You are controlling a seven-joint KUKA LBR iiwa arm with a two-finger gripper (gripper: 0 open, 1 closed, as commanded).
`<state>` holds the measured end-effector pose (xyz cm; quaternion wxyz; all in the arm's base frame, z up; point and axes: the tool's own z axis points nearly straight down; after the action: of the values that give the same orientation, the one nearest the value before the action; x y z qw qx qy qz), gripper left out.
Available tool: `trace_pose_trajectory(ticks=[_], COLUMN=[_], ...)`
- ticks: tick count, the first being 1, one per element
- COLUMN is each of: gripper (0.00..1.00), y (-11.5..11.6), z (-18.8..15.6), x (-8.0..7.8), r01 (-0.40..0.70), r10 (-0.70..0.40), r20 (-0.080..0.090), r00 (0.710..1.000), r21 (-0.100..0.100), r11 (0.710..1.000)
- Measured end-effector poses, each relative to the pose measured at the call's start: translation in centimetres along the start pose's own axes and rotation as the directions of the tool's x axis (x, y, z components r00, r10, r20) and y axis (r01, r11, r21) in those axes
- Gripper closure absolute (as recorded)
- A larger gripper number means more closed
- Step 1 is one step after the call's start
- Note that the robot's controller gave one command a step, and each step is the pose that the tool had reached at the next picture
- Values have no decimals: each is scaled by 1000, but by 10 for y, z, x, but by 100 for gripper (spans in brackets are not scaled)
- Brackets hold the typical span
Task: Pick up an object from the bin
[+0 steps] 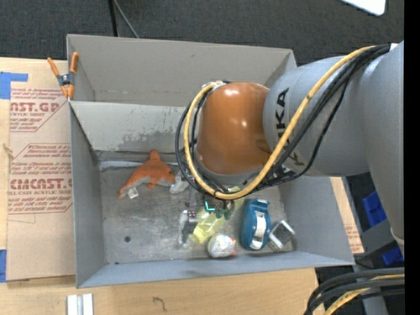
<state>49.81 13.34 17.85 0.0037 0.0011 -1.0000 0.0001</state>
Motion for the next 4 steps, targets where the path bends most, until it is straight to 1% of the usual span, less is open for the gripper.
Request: trace_pose_trajectory(ticks=[1,2,3,4], gripper=[0,0,0,0], y=[-1,-33,-83,-93], z=[-4,38,57,45], x=[-2,-24,-32,-35], r01=[-1,153,242,396], r10=[1,-153,-242,-396], r20=[8,11,7,8], r00=[1000,988,970,918], r21=[-1,0,1,2], r11=[1000,988,970,918])
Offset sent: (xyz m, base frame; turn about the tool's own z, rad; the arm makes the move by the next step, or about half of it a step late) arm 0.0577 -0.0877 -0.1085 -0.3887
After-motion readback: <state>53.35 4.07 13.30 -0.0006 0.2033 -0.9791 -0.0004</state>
